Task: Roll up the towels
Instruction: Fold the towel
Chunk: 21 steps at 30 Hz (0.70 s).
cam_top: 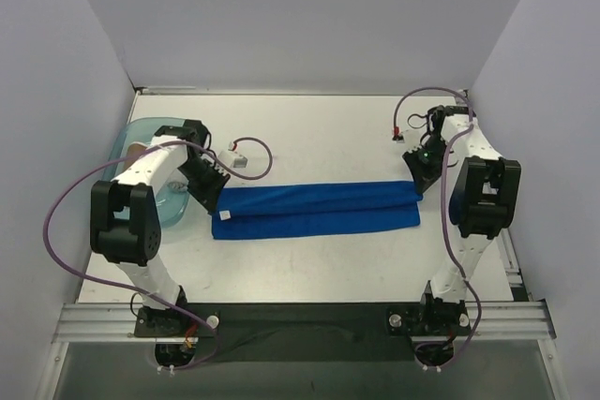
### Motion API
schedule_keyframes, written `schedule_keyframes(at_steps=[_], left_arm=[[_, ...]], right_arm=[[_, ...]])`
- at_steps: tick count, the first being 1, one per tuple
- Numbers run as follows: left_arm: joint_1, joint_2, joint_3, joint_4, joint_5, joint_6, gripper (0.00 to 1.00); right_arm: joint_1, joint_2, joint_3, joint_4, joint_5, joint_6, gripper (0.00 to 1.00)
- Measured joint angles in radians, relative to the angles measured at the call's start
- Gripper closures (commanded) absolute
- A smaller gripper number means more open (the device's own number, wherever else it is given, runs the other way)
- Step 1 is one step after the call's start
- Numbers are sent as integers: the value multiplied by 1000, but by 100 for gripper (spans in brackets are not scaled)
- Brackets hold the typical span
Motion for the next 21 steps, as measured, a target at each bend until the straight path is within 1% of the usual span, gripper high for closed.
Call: schedule_keyframes(at_steps=[4,9,12,18,21], left_arm=[[-3,-51,-10,-33,16,13,100],[-8,-49,-86,-37,23,21,100],[-9,-11,-122,-24,21,20,100],[-9,95,-164,56,3,-3,100],[-9,103,-159,55,2,-19,100]], right_arm=[[-1,-11,-2,-10,1,-10,100],[-2,-10,-60,-8,1,-28,100],[-2,0,-90,-6,7,-31,100],[-2,52,-113,24,34,-36,100],[-3,79,-113,35,40,-37,100]])
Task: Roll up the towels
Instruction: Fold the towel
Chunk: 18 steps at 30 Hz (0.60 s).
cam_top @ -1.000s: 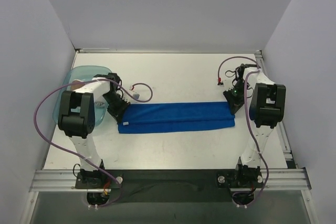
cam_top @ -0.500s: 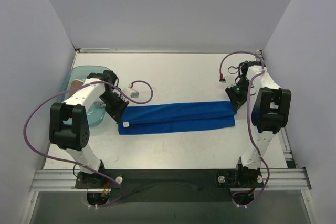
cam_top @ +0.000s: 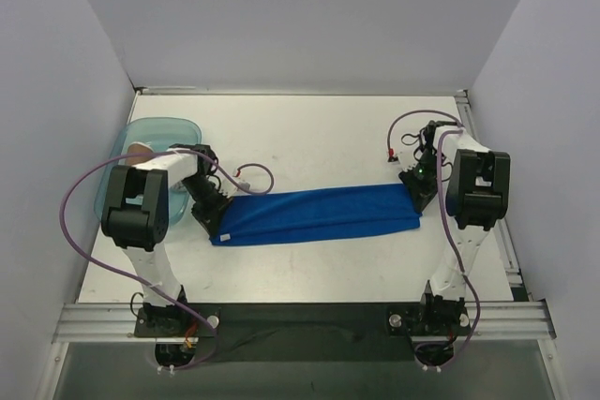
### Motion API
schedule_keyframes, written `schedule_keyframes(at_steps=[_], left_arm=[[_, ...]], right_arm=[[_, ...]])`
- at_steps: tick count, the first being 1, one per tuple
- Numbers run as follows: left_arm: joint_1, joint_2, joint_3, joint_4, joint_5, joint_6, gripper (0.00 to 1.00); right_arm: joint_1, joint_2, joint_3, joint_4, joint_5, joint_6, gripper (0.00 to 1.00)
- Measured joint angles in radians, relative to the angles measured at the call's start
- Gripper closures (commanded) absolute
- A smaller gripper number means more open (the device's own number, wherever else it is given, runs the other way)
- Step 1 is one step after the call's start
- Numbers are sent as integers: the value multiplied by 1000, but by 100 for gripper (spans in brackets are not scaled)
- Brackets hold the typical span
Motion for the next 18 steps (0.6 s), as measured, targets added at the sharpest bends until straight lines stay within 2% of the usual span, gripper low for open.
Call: schedule_keyframes(at_steps=[11,18], left_arm=[[0,6,86,-8,-12,-11,100],[0,-105,139,-62,-5,11,100]], right_arm=[[-1,1,15,-6,2,1,100],[-10,-126,24,-19,-23,-11,100]])
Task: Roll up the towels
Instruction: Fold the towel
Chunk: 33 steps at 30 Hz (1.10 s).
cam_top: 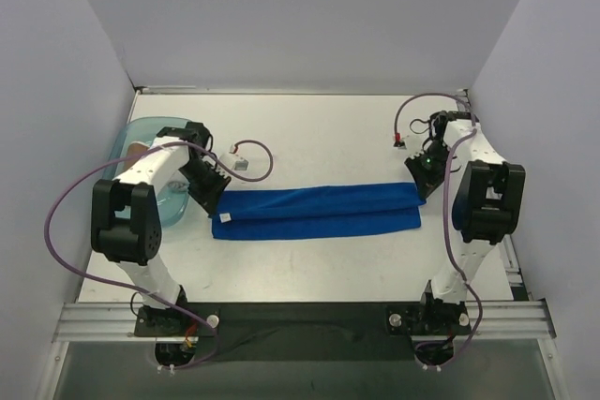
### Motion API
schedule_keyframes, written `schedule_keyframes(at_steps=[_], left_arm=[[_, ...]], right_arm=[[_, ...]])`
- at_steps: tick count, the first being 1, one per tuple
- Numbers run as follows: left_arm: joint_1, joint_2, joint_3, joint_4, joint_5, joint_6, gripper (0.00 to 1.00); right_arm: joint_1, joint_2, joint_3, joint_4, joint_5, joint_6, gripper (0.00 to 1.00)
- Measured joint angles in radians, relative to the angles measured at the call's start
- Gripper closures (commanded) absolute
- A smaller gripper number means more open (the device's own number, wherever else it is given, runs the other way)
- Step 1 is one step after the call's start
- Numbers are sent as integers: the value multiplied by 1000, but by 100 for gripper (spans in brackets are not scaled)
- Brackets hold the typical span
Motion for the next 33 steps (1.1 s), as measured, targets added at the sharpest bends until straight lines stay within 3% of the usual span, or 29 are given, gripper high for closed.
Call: schedule_keyframes(at_steps=[6,17,20,22,24,26,29,33], left_arm=[[2,-47,-21,-27,1,16,100],[2,88,-65,30,-2,14,99],[2,98,-65,45,-2,10,86],[2,97,-65,50,-2,10,82],[2,92,-66,50,0,16,71],[3,71,-71,47,7,27,62],[3,8,-75,29,34,49,59],[3,-90,-81,2,62,89,54]], right_arm=[[-4,-78,-49,-10,-8,-36,100],[-8,32,-109,18,-3,-46,98],[-8,51,-109,23,-1,-45,89],[-8,52,-109,23,0,-51,89],[-9,46,-113,24,-1,-61,88],[-9,24,-131,21,-3,-70,77],[-10,-30,-150,-4,-13,-95,66],[-11,-124,-154,-56,-36,-147,60]])
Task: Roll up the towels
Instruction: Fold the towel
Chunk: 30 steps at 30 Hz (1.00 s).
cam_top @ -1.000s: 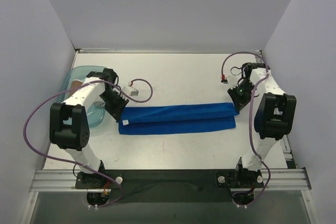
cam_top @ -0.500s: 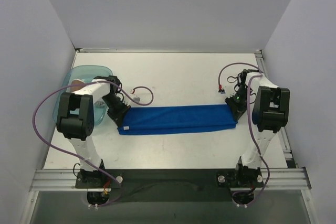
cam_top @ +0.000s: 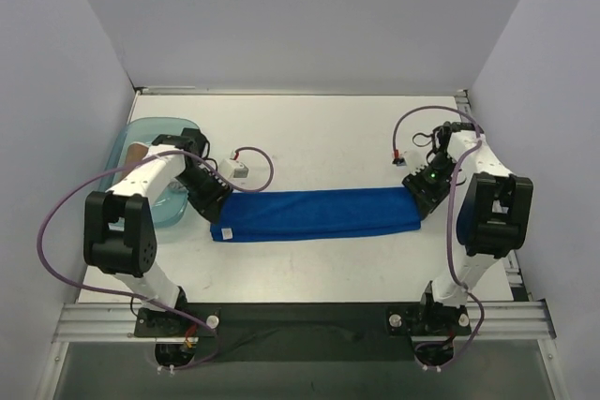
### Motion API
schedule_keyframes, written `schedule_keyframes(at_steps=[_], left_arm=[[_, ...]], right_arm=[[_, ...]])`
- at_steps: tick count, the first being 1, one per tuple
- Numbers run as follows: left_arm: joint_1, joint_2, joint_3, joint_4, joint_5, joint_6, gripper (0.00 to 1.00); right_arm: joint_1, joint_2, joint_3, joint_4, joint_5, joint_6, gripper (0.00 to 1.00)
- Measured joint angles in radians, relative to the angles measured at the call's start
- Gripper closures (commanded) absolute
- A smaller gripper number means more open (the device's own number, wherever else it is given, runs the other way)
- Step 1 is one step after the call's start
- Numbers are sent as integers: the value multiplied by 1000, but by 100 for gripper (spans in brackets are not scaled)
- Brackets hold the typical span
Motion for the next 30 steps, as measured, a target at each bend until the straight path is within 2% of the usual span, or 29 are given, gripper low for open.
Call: schedule_keyframes(at_steps=[3,7,14,22,30], left_arm=[[0,-49,-3,-21,14,21,54],[0,-56,-3,-25,41,23,55],[-26,-5,39,34,45,-43,58],[-153,90,41,163,13,-122,61],[-201,113,-45,207,-11,-143,62]], right_arm=[[-5,-38,6,-41,-13,-23,61],[-10,-26,48,-69,-52,-13,70],[10,83,206,-43,-111,109,83],[103,193,153,54,-72,185,87],[129,200,63,72,-50,178,89]])
